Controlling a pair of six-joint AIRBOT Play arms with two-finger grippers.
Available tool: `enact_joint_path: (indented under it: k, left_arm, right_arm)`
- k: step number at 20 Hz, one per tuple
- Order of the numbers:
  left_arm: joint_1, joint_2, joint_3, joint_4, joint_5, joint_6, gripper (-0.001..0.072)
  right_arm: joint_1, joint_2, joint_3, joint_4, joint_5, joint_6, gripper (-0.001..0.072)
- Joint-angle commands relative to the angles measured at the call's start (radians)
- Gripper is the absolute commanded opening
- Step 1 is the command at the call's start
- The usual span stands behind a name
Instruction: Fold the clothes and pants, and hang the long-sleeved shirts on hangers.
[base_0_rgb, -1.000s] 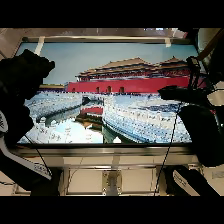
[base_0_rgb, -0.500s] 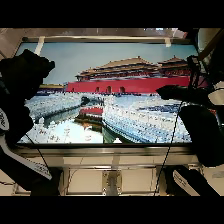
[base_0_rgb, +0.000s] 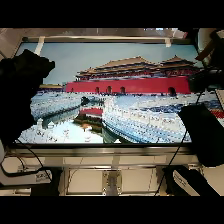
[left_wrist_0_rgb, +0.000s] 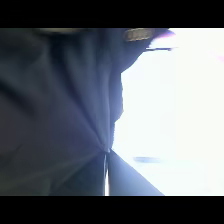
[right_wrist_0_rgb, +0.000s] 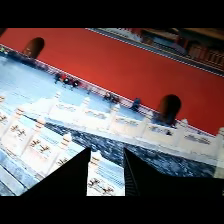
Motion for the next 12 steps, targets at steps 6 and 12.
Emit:
enact_joint_path:
  k: [6,12]
  left_arm:
    - [-0.755,0.077,-0.003,-0.301,0.143,0.012,0.0011]
    - [-1.135,-0.249,-0.001,-0.151,0.345,0.010,0.0041]
  right_arm:
    - [-0.193,-0.002,0.164,-0.272,0.137,-0.006,0.0242]
    - [-0.224,-0.014,0.163,-0.225,0.083,-0.005,0.0243]
